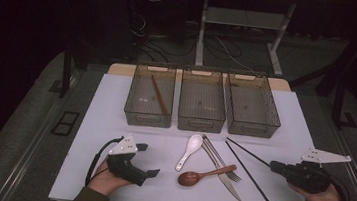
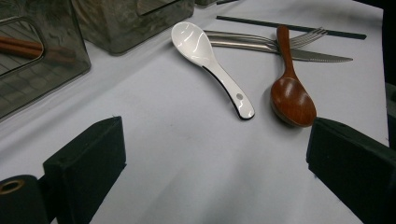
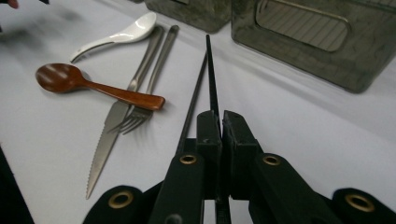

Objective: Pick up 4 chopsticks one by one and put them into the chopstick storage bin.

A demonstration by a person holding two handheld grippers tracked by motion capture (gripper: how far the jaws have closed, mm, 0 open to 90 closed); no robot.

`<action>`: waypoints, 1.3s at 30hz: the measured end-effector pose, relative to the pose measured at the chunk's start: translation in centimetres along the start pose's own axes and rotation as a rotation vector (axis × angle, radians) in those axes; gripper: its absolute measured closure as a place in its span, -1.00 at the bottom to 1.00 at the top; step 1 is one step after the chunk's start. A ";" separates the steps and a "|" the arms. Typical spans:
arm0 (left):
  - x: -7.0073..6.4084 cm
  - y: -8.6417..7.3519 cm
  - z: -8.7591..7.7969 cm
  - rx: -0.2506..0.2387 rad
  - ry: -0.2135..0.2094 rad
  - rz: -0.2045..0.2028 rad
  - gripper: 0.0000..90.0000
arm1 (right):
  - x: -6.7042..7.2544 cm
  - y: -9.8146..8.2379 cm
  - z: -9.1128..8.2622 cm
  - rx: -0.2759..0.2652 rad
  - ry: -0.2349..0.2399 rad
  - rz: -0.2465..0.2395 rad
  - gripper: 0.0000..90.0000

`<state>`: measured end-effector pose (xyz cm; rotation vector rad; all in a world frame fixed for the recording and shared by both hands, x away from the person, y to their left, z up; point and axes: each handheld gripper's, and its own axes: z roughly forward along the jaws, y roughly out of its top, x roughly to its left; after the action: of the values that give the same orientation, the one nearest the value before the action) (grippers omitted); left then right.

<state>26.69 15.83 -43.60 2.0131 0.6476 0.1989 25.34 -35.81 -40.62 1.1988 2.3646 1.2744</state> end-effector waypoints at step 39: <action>0.1 -0.1 0.1 0.003 0.002 -0.004 -0.92 | 2.4 7.8 3.8 -0.069 0.144 -0.146 0.89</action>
<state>26.82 15.86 -43.79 2.0148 0.6541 0.1978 30.13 -29.40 -36.50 0.9251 2.4334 1.4238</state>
